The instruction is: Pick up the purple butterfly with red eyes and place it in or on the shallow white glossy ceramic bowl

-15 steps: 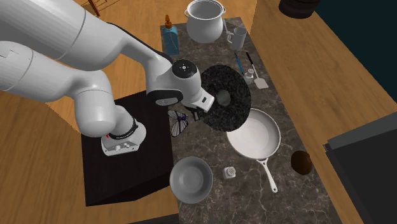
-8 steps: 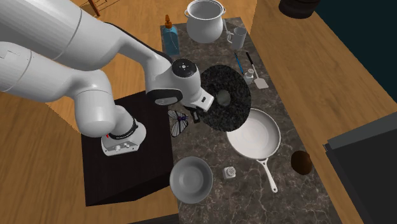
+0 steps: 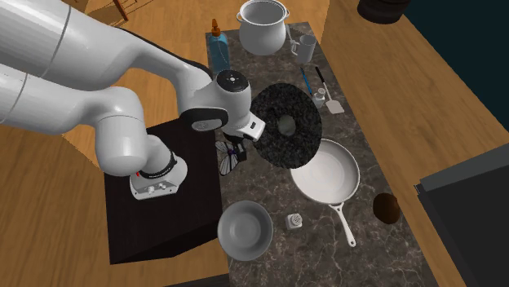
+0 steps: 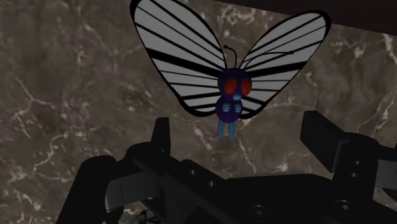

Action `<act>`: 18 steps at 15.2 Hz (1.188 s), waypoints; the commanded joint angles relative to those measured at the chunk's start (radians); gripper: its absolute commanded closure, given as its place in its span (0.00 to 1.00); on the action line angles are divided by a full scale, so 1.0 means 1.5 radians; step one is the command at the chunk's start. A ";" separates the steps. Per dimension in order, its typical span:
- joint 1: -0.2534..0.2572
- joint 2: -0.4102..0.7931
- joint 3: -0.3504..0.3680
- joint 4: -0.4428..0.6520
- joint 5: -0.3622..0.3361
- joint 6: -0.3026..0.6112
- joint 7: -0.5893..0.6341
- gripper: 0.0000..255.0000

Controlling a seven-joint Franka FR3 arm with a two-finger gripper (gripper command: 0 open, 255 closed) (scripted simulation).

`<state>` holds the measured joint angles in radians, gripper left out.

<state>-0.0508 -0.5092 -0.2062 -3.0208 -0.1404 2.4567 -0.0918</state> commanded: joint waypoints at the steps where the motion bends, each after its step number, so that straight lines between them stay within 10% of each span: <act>1: 0.001 0.021 -0.002 -0.006 -0.001 0.026 0.000 0.00; 11: 0.004 0.056 -0.005 -0.012 -0.001 0.068 -0.001 0.00; 12: 0.004 0.056 -0.005 -0.012 -0.001 0.068 -0.001 1.00; 18: 0.004 0.056 -0.005 -0.012 0.000 0.068 -0.001 1.00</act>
<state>-0.0452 -0.4245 -0.2138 -3.0392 -0.1411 2.5584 -0.0932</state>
